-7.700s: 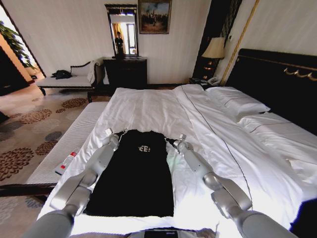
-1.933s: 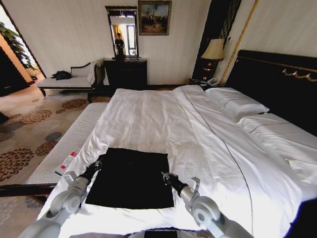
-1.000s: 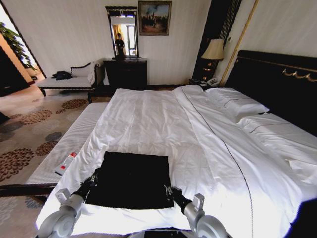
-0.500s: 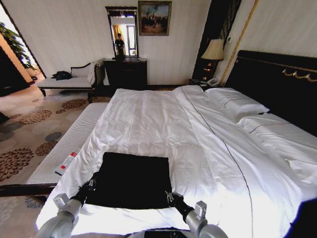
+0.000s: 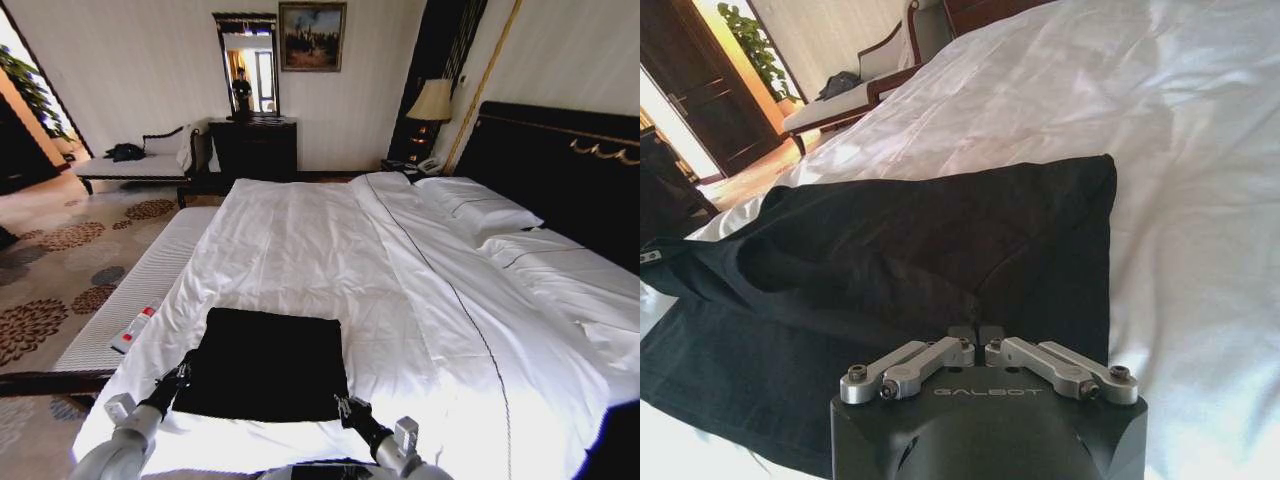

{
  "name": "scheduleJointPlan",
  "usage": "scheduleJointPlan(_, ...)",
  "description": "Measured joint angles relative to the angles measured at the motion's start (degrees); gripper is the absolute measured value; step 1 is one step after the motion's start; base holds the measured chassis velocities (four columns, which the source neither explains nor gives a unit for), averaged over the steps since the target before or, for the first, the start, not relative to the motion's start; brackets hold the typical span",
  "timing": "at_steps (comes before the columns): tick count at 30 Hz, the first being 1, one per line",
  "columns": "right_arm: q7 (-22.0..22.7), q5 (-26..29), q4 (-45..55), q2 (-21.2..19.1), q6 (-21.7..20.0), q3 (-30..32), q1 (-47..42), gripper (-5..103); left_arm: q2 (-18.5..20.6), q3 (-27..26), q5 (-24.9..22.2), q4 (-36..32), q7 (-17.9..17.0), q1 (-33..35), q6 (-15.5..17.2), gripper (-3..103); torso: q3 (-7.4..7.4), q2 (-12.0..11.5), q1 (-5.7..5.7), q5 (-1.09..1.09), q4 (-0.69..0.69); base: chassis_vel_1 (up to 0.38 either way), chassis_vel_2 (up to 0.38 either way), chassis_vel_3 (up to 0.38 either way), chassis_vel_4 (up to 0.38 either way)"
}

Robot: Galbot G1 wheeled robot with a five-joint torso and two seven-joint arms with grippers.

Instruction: Fold the clothes on the bed.

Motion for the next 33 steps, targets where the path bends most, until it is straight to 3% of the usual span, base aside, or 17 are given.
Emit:
scheduleJointPlan(30, -1.1, -1.4, -1.6, -0.4, 1.1, -0.7, -1.3, -3, -1.6, -0.2, 2.1, 0.7, 0.4, 3.4, -1.5, -1, 0.0, 0.0, 0.0, 0.0, 0.0, 0.0, 0.0, 0.0, 0.0)
scheduleJointPlan(31, -1.3, -1.5, -1.7, -0.5, 1.1, -0.7, -1.4, 1, -1.5, -0.2, 2.1, 0.7, 0.2, 3.6, -1.5, -1, 0.0, 0.0, 0.0, 0.0, 0.0, 0.0, 0.0, 0.0, 0.0)
scheduleJointPlan(33, -1.5, -1.6, -1.7, -0.7, 1.1, -0.5, -1.5, 12, -1.5, -0.3, 2.9, 0.6, 0.0, 4.0, -1.6, 9, 0.0, 0.0, 0.0, 0.0, 0.0, 0.0, 0.0, 0.0, 0.0)
